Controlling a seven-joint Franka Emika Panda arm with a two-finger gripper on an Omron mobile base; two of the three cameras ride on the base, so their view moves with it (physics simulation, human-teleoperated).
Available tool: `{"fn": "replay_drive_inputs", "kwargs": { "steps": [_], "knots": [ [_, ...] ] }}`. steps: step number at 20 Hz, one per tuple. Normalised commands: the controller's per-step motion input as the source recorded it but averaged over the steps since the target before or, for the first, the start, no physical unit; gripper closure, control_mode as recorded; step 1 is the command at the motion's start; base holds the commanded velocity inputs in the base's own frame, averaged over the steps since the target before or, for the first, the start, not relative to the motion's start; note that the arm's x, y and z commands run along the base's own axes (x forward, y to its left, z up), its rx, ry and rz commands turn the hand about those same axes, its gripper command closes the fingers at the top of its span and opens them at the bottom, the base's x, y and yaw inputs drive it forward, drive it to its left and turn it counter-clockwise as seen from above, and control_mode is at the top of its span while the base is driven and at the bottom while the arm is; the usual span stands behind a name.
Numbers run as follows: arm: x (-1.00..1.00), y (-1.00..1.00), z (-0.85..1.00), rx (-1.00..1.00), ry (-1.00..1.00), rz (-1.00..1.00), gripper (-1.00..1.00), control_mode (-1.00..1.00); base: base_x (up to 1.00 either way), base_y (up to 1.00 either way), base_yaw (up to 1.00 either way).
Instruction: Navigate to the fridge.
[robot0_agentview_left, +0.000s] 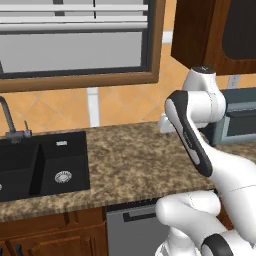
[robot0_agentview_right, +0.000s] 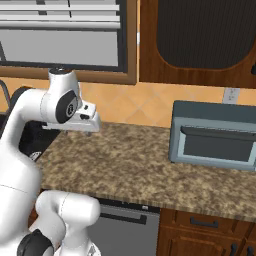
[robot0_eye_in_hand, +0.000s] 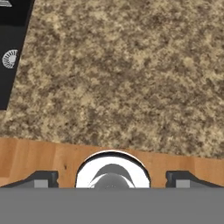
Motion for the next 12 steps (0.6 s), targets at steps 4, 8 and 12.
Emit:
{"fn": "replay_drive_inputs", "kwargs": {
  "steps": [4,8,12],
  "knots": [
    [-0.54,0.00,-0.43,0.00,0.00,0.00,-1.00,-1.00,0.00,0.00,0.00],
    [-0.28,0.00,-0.24,-0.01,0.00,0.00,-1.00,1.00,-0.28,-0.04,0.00],
    [0.00,0.00,0.00,0.00,0.00,0.00,-1.00,1.00,-0.74,-0.22,-0.15]
  ]
}}
